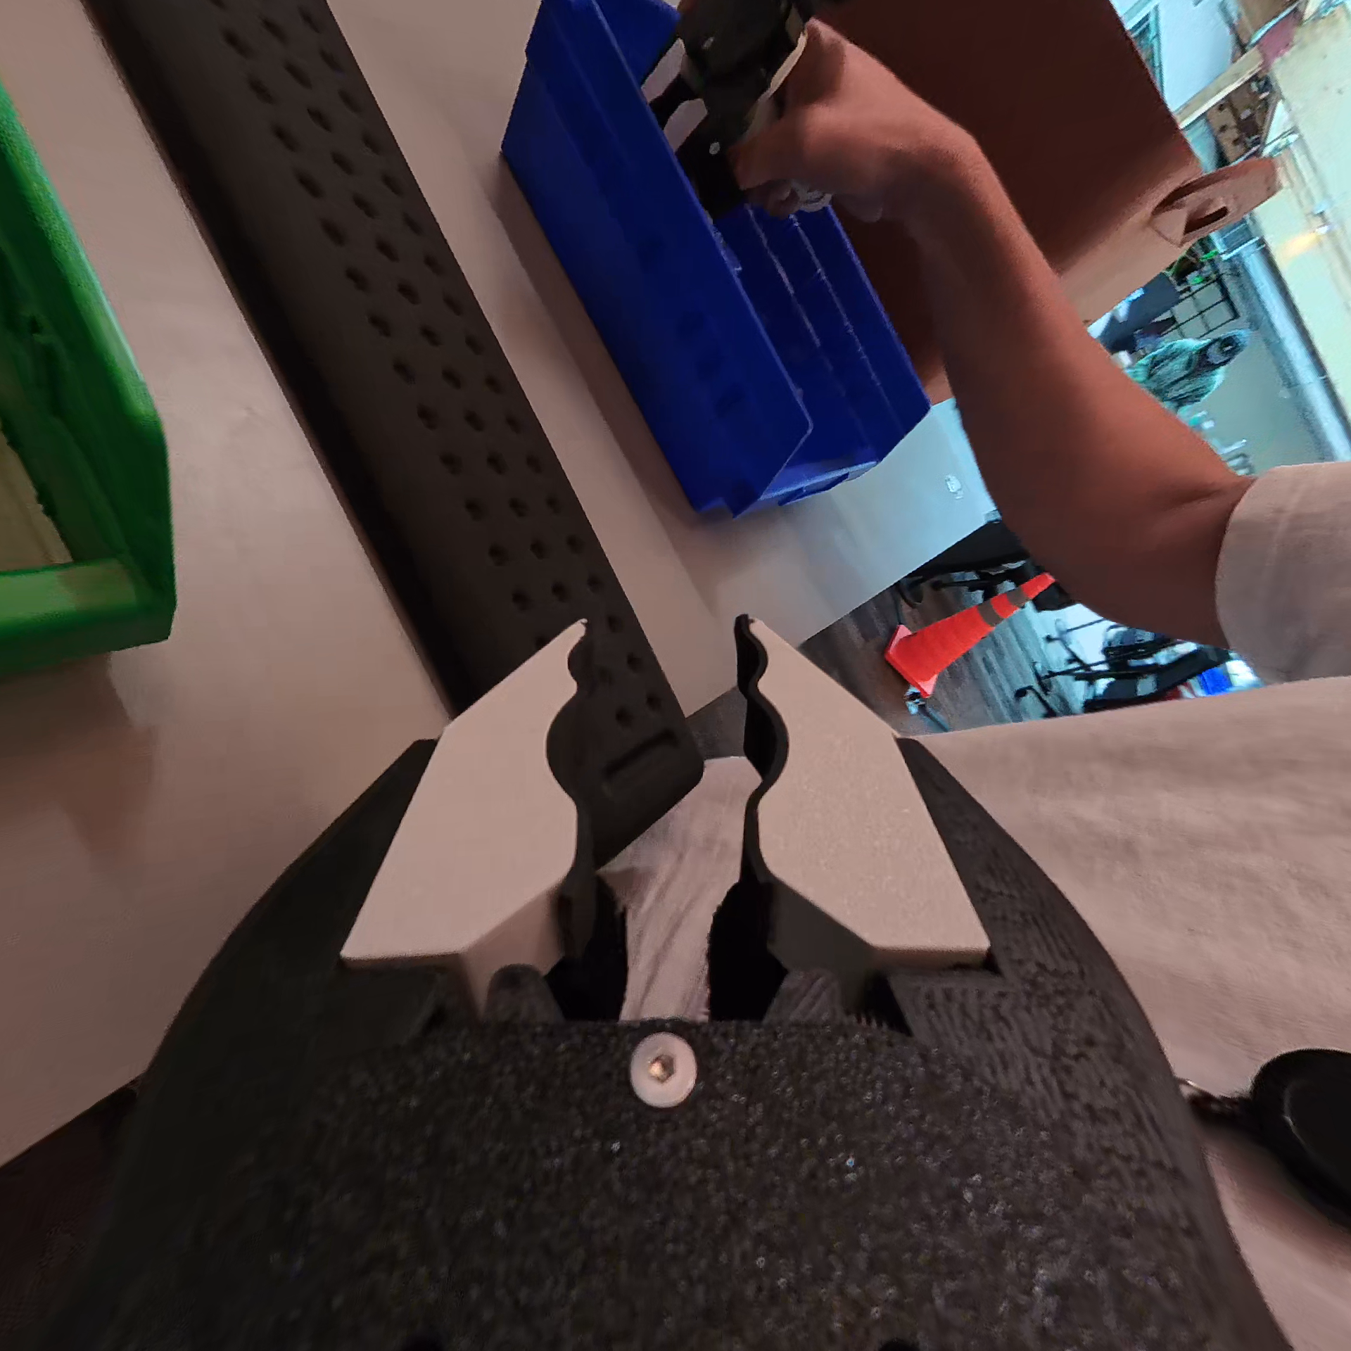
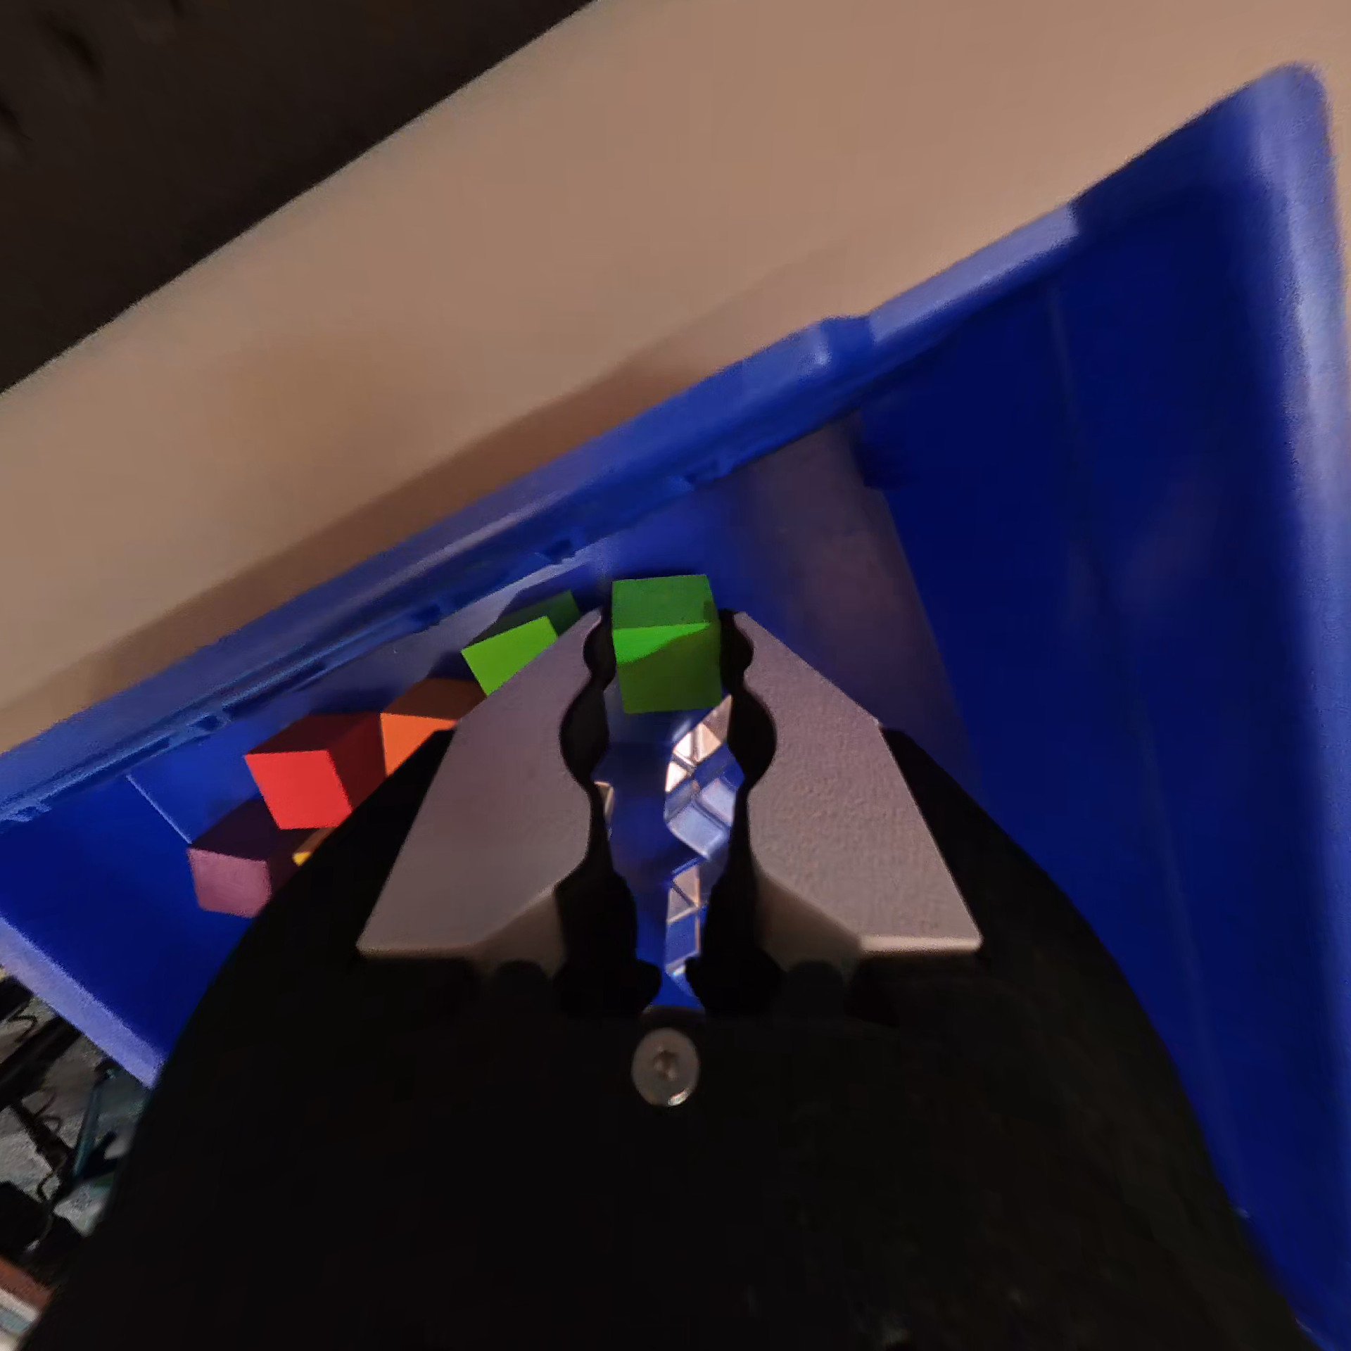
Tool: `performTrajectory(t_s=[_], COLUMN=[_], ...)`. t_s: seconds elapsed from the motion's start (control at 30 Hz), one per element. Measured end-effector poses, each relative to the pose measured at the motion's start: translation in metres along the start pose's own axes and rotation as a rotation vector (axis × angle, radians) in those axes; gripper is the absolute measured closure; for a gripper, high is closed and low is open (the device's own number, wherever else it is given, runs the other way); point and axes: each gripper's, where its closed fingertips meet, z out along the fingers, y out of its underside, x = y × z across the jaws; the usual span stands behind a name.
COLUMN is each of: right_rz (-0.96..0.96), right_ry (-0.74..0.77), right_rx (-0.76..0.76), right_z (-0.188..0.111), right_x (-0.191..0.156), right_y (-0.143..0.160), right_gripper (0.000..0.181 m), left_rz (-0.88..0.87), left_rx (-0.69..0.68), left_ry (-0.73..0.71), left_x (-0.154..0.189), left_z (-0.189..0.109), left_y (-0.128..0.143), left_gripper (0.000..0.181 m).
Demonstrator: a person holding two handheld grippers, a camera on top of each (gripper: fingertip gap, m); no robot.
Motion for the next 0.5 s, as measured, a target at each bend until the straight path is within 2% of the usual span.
performTrajectory(t_s=[0.03, 0.13, 0.2, 0.3, 0.4, 0.5], right_rz=[0.011, 0.082, 0.132, 0.229, 0.315, 0.416], right_ry=[-0.012, 0.015, 0.088, 0.227, 0.265, 0.263], right_rx=[0.02, 0.124, 0.271, 0.553, 0.831, 1.023], right_z=[-0.001, -0.02, -0.05, -0.106, -0.146, -0.154], right_x=[-0.003, -0.006, -0.006, -0.02, -0.066, -0.121], right_y=[0.0, 0.0, -0.001, 0.001, 0.005, 0.011], right_gripper=[0.153, 0.132, 0.125, 0.121, 0.113, 0.104], left_rz=[0.016, 0.103, 0.196, 0.352, 0.456, 0.442], left_rx=[-0.006, -0.028, -0.026, 0.073, 0.14, 0.117], left_ry=[-0.029, -0.183, -0.271, -0.398, -0.454, -0.383], left_x=[-0.003, -0.021, -0.028, -0.035, -0.039, -0.039], left_z=[0.003, 0.008, 0.008, 0.0, -0.002, 0.01], left_y=[0.0, -0.005, -0.016, -0.048, -0.07, -0.072], left_gripper=[0.142, 0.142, 0.14, 0.139, 0.138, 0.138])
